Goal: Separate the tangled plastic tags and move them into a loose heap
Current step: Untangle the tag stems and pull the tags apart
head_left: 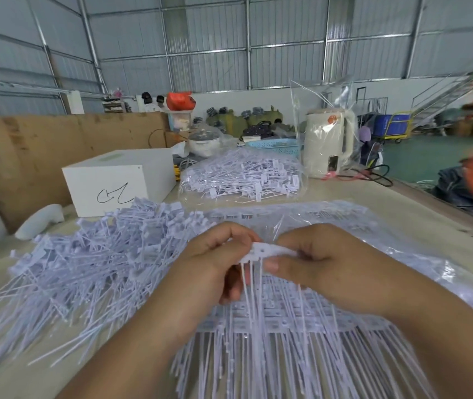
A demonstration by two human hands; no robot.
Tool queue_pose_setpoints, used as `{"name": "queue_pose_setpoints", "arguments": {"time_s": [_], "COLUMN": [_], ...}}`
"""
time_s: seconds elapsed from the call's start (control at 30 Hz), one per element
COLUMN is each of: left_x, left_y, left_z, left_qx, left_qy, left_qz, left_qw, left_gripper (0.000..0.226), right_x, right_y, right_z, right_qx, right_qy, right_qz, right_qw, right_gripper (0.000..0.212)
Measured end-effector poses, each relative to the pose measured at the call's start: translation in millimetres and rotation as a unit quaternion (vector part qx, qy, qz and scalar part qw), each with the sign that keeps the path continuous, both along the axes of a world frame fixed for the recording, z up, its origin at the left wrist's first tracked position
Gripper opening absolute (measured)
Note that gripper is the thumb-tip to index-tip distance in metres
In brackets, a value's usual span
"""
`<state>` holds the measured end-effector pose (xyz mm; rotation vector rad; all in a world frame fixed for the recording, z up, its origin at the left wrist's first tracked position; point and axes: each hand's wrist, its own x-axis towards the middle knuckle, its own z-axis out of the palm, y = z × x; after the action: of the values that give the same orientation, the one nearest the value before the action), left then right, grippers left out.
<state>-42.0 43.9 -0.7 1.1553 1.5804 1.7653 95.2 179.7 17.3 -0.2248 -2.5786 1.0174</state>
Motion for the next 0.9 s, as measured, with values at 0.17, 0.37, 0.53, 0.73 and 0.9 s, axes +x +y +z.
{"name": "queue_pose_setpoints", "arguments": {"time_s": [0.17, 0.37, 0.53, 0.73, 0.9], "left_x": [7.2, 18.9, 28.0, 19.8, 21.8], "left_y": [2.5, 7.0, 6.7, 5.1, 4.4], "left_z": [-0.8, -1.7, -3.4, -3.0, -3.6], "left_qx": [0.08, 0.145, 0.174, 0.098, 0.073], "left_qy": [0.002, -0.117, -0.231, -0.12, -0.045], "left_qz": [0.035, 0.043, 0.017, 0.036, 0.015], "left_qw": [0.996, 0.982, 0.957, 0.987, 0.996], "left_gripper": [0.018, 0.037, 0.028, 0.033, 0.02], "right_x": [-7.2, -17.1, -14.2, 3.8, -7.8], "right_y": [-7.8, -27.7, -30.5, -6.6, -15.0], "right_z": [-2.3, -8.5, -5.9, 6.5, -10.0], "right_qx": [-0.028, 0.004, -0.012, -0.041, 0.059], "right_qy": [0.096, 0.195, 0.296, 0.245, 0.096], "right_qz": [0.001, -0.064, -0.139, -0.084, 0.008], "right_qw": [0.995, 0.979, 0.945, 0.965, 0.994], "right_gripper": [0.03, 0.023, 0.036, 0.03, 0.043]}}
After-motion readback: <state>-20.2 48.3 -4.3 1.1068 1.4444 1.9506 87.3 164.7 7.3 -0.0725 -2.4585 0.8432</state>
